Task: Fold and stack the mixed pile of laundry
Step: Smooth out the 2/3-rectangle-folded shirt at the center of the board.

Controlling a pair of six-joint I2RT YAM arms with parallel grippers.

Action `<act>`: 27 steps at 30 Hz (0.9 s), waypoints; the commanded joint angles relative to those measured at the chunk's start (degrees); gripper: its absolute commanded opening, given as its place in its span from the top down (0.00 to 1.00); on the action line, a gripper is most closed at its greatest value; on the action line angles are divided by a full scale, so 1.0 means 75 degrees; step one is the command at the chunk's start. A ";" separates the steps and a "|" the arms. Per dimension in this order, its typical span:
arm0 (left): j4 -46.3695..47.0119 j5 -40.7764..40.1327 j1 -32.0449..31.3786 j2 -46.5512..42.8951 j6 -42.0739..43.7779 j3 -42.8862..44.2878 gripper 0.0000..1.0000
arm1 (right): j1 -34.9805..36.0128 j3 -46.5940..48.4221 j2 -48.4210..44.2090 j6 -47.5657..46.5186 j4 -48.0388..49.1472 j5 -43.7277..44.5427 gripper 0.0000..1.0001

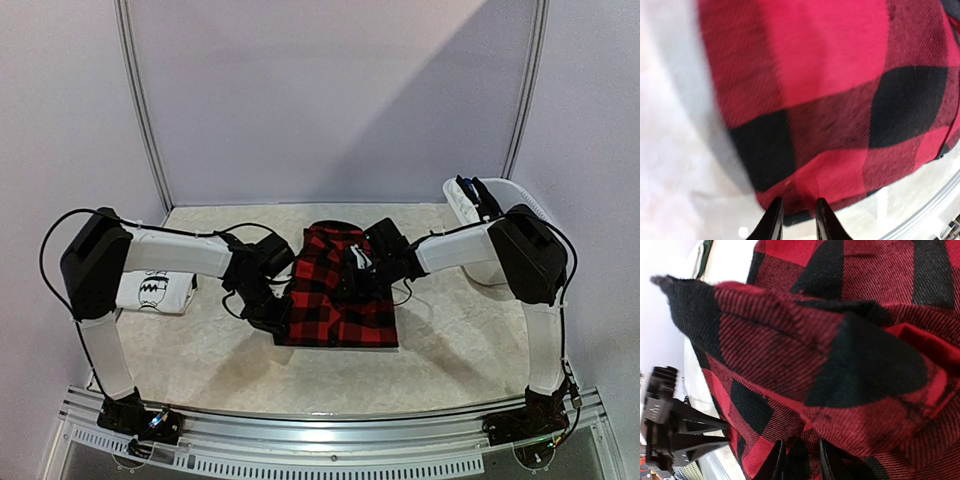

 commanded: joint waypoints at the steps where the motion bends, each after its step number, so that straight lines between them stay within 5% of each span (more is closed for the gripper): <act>1: -0.0263 -0.0530 -0.0282 -0.0733 -0.0385 -0.0315 0.78 | 0.0137 -0.0226 -0.0198 0.0004 -0.1302 0.0504 0.76; 10: -0.1139 -0.1713 -0.0778 -0.1877 -0.0650 -0.0053 0.76 | 0.0139 0.1162 -0.0654 -0.0677 -0.2606 0.0903 0.75; 16: -0.1834 -0.2907 -0.1278 -0.2649 -0.0503 0.0342 0.66 | 0.0135 0.1088 -0.1446 -0.0772 -0.2943 0.1216 0.73; 21: -0.2345 -0.4030 -0.1677 -0.3220 -0.0515 0.0637 0.40 | 0.0142 0.0343 -0.2507 -0.0652 -0.2952 0.1546 0.72; 25: -0.2360 -0.4911 -0.1715 -0.3820 -0.0760 0.0495 0.02 | 0.0135 -0.0360 -0.3287 -0.0490 -0.2945 0.1753 0.70; 27: -0.1977 -0.5184 -0.1692 -0.4124 -0.0715 0.0178 0.01 | 0.0135 -0.0635 -0.3623 -0.0379 -0.2948 0.1884 0.68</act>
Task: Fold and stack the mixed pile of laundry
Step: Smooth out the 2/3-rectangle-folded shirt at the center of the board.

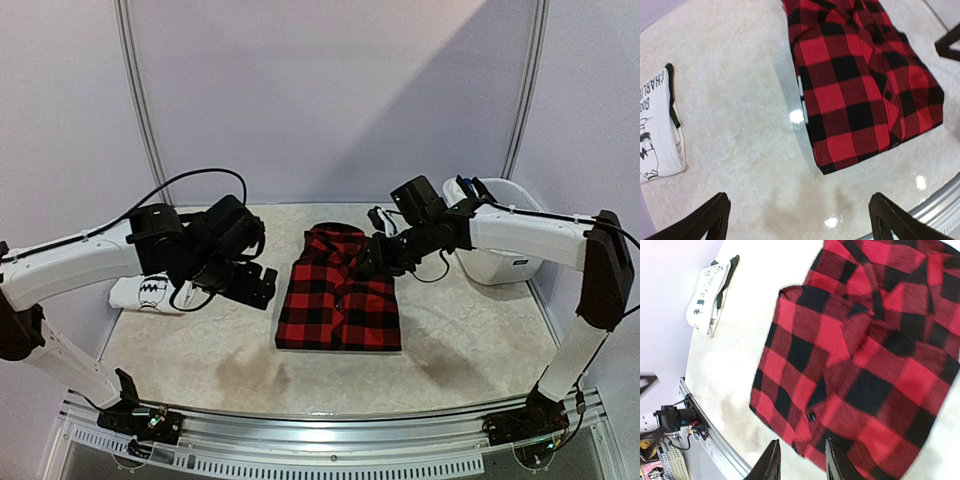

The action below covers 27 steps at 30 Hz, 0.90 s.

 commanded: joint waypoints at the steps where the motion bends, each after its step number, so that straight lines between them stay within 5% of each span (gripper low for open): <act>1: 0.0365 -0.1140 -0.0038 -0.0666 0.0058 -0.0432 0.01 | 0.0028 -0.0699 -0.0804 0.0266 -0.0266 0.0517 0.67; 8: 0.1332 0.0129 0.0180 -0.0387 0.0565 -0.0405 0.08 | 0.0033 -0.1014 -0.1067 0.0714 -0.0339 0.0634 0.66; 19: 0.1911 0.2481 0.1016 0.2292 0.1067 0.1411 0.38 | 0.0030 -0.0682 -0.0013 0.0819 -0.0017 0.0060 0.68; 27: 0.2150 0.3286 0.1142 0.3316 0.1298 0.1646 0.46 | -0.0009 -0.0460 0.0939 0.0697 0.0093 -0.0080 0.69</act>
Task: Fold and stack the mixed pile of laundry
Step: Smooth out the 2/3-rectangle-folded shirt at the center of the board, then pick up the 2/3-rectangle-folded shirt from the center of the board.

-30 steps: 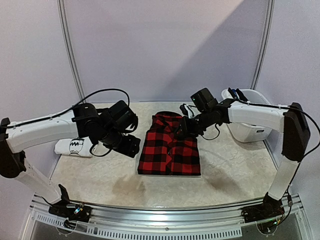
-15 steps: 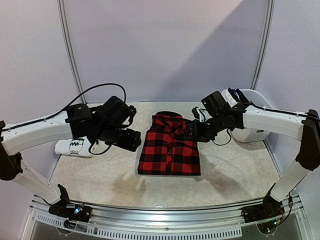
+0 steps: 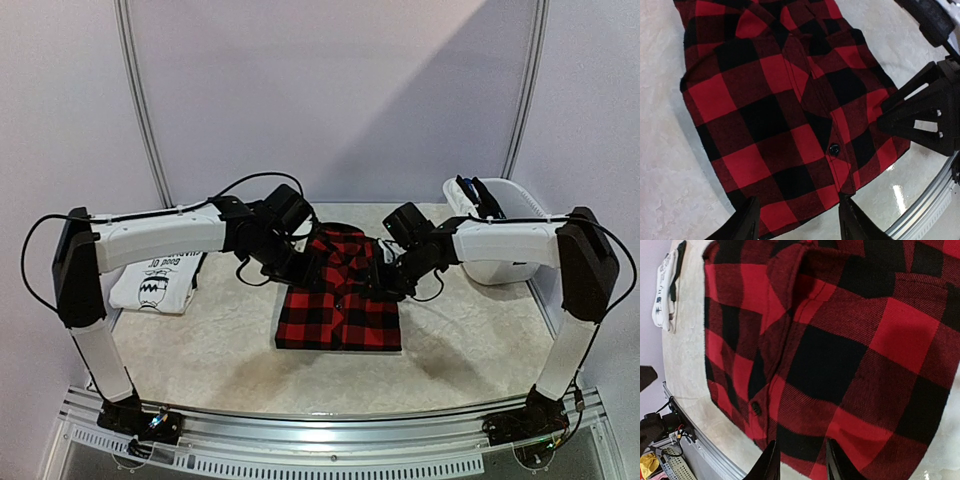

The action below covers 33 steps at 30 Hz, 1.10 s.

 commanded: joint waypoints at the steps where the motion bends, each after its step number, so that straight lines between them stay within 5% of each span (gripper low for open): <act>1: 0.0248 0.0636 0.0068 0.0270 0.0259 -0.0134 0.46 | -0.0052 0.0293 0.0620 -0.0115 0.0163 -0.0108 0.69; 15: -0.0007 0.0401 0.0040 -0.0245 0.1285 -0.1003 0.47 | -0.0297 -0.0256 0.1366 -0.0579 -0.0100 -0.0038 0.70; 33: -0.1060 -0.1262 -0.1072 -0.0938 0.2609 -0.1092 0.45 | -0.0427 0.0512 -0.0554 -0.0942 -0.2007 0.1237 0.67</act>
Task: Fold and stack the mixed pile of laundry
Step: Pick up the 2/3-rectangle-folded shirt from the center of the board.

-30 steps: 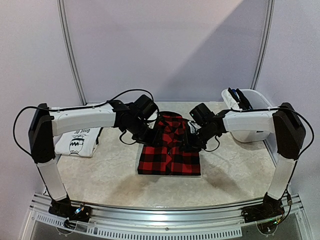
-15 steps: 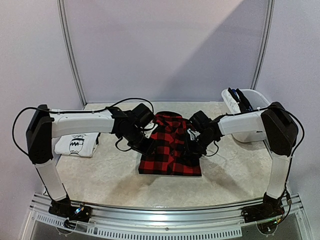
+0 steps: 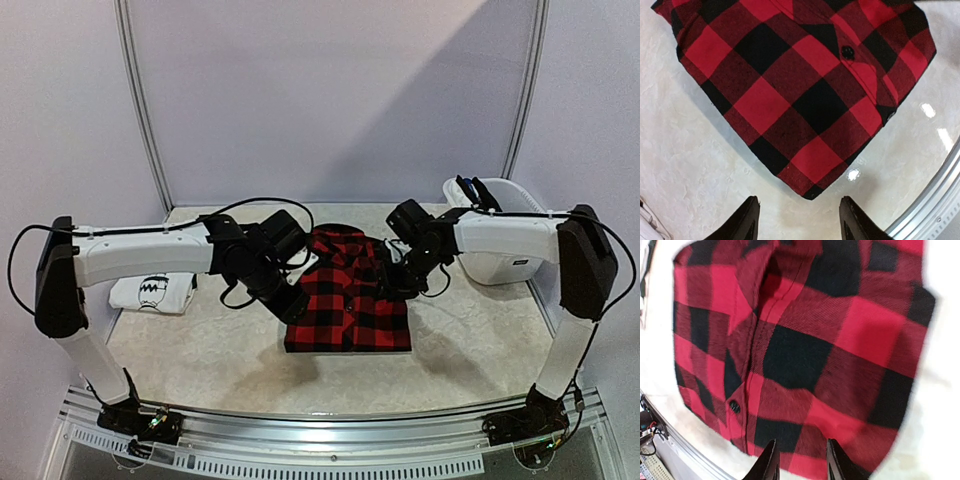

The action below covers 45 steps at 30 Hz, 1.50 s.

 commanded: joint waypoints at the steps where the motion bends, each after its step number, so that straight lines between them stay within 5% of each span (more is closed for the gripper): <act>1: -0.0498 -0.0761 -0.0454 -0.0128 0.0554 0.0127 0.45 | -0.0154 -0.0088 -0.0905 0.0010 -0.0595 0.0592 0.66; 24: -0.0295 -0.2093 -0.2891 0.0621 0.2068 0.0472 0.41 | -0.0265 -0.3112 -0.5252 0.1396 -0.1253 0.1382 0.42; 45: 0.0576 -0.3688 -0.2951 0.3162 0.3786 0.1538 0.47 | -0.0267 -0.3490 -0.6634 0.1880 -0.2115 0.1524 0.29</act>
